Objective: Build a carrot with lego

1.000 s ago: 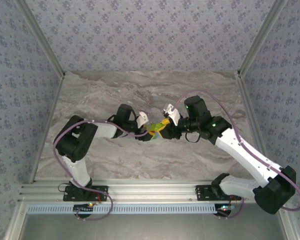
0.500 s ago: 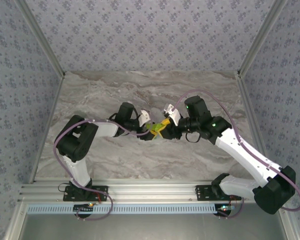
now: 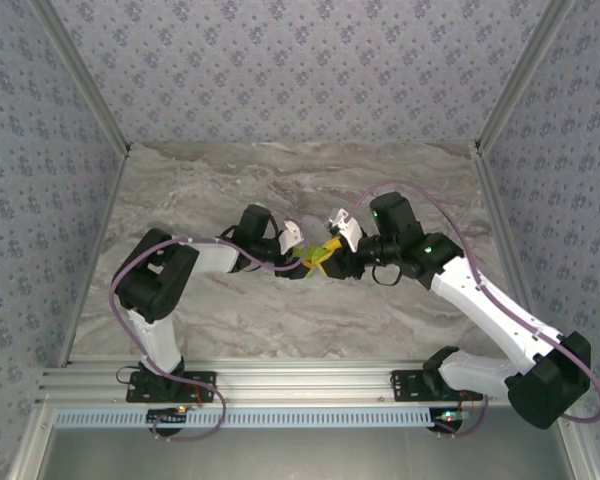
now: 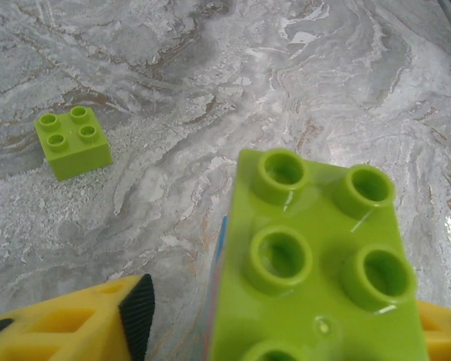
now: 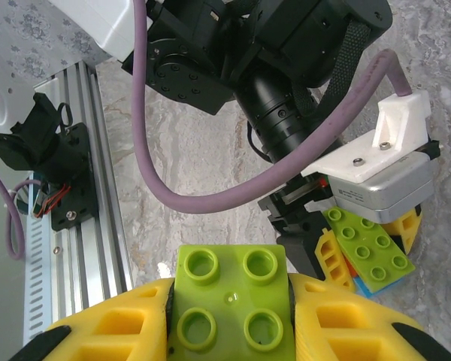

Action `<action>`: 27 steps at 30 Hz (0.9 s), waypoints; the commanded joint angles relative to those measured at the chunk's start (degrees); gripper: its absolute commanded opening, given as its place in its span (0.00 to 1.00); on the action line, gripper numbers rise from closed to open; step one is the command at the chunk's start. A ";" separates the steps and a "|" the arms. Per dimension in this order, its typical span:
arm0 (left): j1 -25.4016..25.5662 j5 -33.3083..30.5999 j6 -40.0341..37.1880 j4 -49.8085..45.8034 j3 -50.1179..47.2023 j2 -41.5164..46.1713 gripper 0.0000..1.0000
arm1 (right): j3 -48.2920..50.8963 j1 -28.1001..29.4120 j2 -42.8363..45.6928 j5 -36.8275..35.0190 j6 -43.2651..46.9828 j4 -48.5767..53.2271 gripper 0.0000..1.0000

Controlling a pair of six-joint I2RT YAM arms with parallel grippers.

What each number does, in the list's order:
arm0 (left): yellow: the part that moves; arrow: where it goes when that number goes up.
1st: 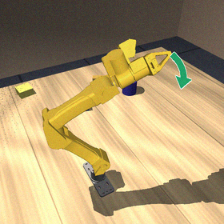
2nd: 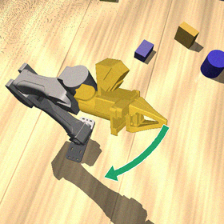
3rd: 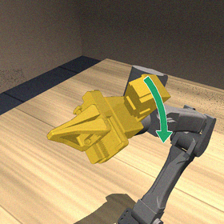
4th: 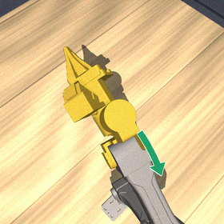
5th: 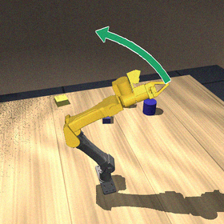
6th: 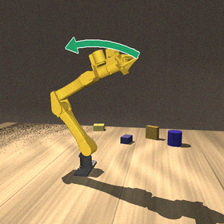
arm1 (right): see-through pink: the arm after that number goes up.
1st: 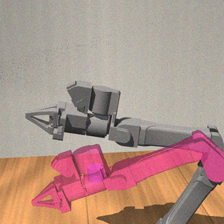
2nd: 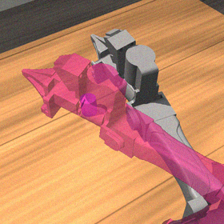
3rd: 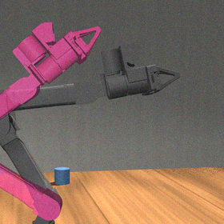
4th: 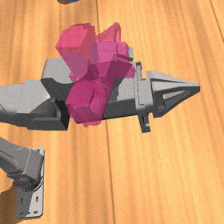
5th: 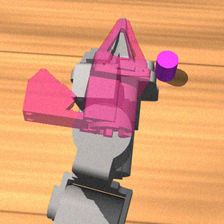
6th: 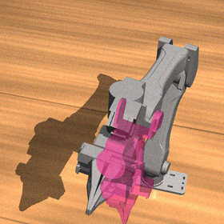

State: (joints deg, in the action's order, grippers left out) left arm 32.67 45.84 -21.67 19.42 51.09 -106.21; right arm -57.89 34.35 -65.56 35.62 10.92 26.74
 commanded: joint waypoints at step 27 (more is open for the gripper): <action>0.21 14.88 5.07 -8.76 -9.71 20.21 0.00 | 1.37 -4.52 -1.43 1.45 1.15 -0.22 0.29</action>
State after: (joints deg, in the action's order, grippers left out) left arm 32.64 57.06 -17.02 14.37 42.33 -90.26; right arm -55.96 30.33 -66.17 35.64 11.00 26.55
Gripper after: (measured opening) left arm 0.356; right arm 0.344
